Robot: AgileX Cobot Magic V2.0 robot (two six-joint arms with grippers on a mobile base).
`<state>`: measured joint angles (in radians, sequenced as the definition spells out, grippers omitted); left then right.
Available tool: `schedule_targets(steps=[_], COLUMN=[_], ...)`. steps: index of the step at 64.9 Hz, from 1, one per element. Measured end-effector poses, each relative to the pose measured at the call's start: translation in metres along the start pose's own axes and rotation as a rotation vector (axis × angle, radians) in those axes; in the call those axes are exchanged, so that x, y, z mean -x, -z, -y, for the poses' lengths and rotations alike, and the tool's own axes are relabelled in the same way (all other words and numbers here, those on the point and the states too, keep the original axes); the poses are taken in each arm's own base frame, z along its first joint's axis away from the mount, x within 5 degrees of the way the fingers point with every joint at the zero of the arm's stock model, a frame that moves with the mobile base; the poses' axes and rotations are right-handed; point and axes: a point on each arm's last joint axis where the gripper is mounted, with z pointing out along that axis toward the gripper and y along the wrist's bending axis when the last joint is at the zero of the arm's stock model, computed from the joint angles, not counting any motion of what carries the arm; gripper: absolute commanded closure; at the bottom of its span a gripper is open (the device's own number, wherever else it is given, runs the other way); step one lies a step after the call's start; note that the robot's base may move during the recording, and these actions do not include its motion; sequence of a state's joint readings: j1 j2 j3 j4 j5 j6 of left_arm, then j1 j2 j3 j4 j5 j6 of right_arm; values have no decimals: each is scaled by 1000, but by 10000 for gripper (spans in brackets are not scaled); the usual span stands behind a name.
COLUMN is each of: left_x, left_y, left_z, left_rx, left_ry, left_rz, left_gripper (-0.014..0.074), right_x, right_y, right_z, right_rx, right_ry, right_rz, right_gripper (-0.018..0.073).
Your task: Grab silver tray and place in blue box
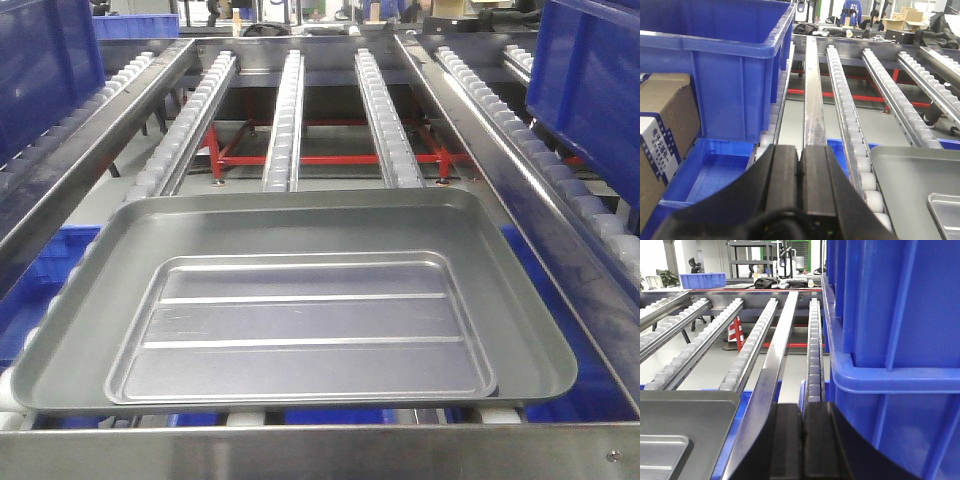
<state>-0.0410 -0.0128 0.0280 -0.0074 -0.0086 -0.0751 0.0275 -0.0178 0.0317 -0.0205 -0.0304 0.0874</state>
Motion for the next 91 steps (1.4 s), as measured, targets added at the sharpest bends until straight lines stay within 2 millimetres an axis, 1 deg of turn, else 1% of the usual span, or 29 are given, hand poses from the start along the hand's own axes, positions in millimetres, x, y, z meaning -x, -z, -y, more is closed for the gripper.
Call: schedule_targets(steps=[48,56,59,63,67,70,73,76,80,85,91], left_x=[0,0,4,17,34,51,64,77,86,96,97], left_y=[0,0,1,2,5,7,7,7,2,-5,-17], left_z=[0,0,1,2,4,5,7,8,9,11,14], left_rx=[0,1,0,-1,-4,-6,-5,-4,-1,1,-4], left_ry=[0,31,35,38,40,39,39,30,24,28,49], left_rz=[0,-6,-17,-32,-42,-62,-99,-155,-269,-406,-555], left_gripper=[700,700,700,700,700,700,700,700,700,700,700], right_x=[0,2,5,15,33,48,63,71,75,72,63], right_y=[0,0,0,1,4,6,5,2,-6,-19,-33], right_z=[0,0,0,-1,-2,-3,-4,-4,-4,-4,-5], right_rx=[0,2,3,0,-2,-6,-15,-25,-42,-58,-65], right_ry=[0,-5,-17,-39,-60,-65,-67,-68,-67,-78,-107], right_rz=[0,27,29,14,3,-21,-84,-167,-318,-500,-656], right_gripper=[505,505,505,505,505,505,505,505,505,505,505])
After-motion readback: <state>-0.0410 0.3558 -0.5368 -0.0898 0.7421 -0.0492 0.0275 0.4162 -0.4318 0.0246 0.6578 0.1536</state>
